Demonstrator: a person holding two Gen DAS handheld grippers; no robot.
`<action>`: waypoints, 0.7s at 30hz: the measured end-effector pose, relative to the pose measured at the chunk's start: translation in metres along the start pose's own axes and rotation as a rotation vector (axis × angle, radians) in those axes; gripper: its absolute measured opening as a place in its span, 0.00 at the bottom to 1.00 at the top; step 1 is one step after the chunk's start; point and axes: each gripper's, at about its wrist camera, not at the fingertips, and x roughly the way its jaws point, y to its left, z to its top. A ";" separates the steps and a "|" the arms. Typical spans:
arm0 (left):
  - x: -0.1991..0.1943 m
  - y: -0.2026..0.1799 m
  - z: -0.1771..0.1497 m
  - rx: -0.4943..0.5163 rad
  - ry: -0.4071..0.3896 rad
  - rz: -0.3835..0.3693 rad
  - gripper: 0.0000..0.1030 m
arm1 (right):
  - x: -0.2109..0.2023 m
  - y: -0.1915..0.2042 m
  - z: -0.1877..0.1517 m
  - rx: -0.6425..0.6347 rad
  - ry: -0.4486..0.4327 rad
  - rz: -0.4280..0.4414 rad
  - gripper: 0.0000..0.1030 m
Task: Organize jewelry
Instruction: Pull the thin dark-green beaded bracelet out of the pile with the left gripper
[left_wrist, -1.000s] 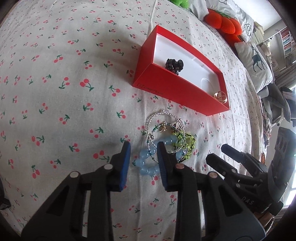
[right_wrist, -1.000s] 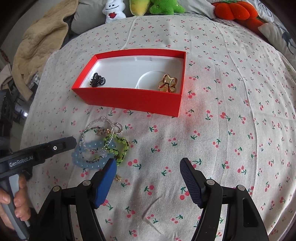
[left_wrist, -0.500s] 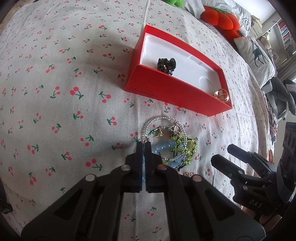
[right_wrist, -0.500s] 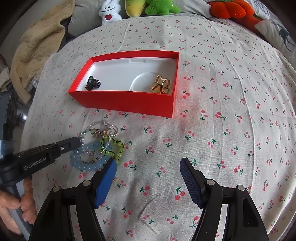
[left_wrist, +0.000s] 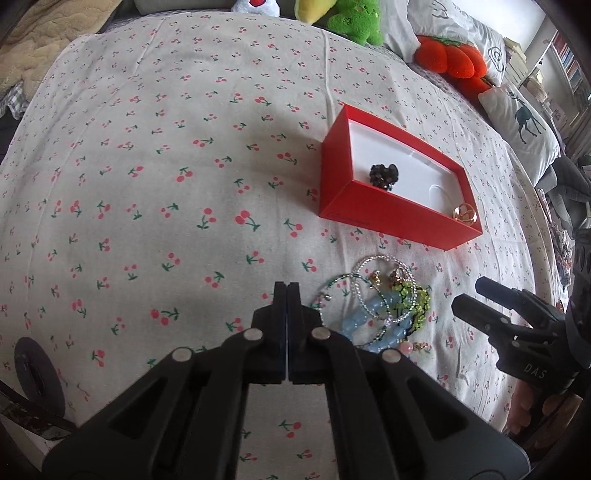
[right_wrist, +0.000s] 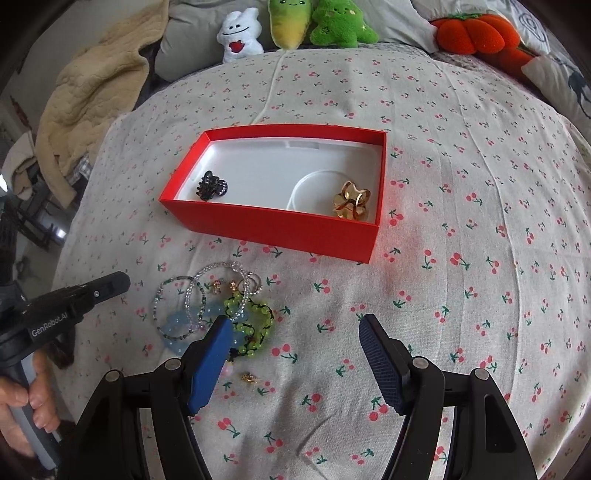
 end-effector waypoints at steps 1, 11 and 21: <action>-0.001 0.005 -0.001 0.005 -0.013 0.003 0.00 | 0.001 0.004 0.001 -0.026 -0.012 0.015 0.70; 0.013 0.013 -0.015 0.058 0.033 -0.137 0.29 | 0.026 0.028 -0.005 -0.230 -0.003 0.033 0.70; 0.032 -0.011 -0.012 0.045 0.071 -0.117 0.03 | 0.032 0.027 -0.004 -0.224 -0.004 0.040 0.70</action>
